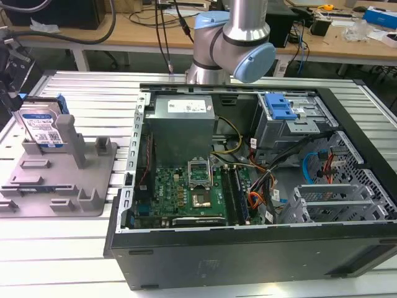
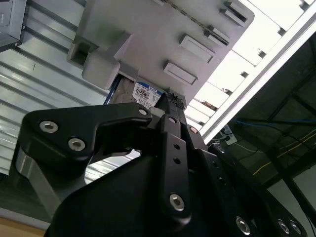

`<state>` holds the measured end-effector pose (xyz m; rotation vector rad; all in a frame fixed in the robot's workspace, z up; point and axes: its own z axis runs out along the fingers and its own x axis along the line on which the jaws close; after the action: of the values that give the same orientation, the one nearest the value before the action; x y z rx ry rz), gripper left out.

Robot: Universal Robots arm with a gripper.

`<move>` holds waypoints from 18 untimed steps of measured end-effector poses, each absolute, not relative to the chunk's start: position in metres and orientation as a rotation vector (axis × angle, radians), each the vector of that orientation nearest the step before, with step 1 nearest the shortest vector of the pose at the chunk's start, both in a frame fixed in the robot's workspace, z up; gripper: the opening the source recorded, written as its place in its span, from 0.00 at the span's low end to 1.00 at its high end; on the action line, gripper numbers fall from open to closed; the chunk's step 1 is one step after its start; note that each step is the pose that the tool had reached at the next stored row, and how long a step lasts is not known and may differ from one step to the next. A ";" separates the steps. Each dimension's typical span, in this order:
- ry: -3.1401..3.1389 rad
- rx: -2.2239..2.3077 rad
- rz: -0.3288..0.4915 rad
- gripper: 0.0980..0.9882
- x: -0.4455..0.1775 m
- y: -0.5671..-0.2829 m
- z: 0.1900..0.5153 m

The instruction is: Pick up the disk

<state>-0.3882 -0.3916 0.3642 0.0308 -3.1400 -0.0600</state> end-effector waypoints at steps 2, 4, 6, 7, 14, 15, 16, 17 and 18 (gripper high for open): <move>-3.139 0.064 -0.059 0.01 -0.388 -0.392 0.364; -3.136 0.128 -0.059 0.01 -0.388 -0.392 0.364; -3.133 0.189 -0.059 0.01 -0.388 -0.392 0.364; -3.129 0.232 -0.059 0.01 -0.388 -0.392 0.364; -3.081 0.571 -0.058 0.01 -0.388 -0.392 0.363; -3.076 0.598 -0.058 0.01 -0.388 -0.392 0.363; -3.065 0.649 -0.058 0.01 -0.388 -0.392 0.363; -3.059 0.676 -0.058 0.01 -0.388 -0.392 0.363; -3.050 0.713 -0.058 0.01 -0.388 -0.392 0.363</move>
<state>-0.3882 -0.3916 0.3625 0.7133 -3.0496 -0.0575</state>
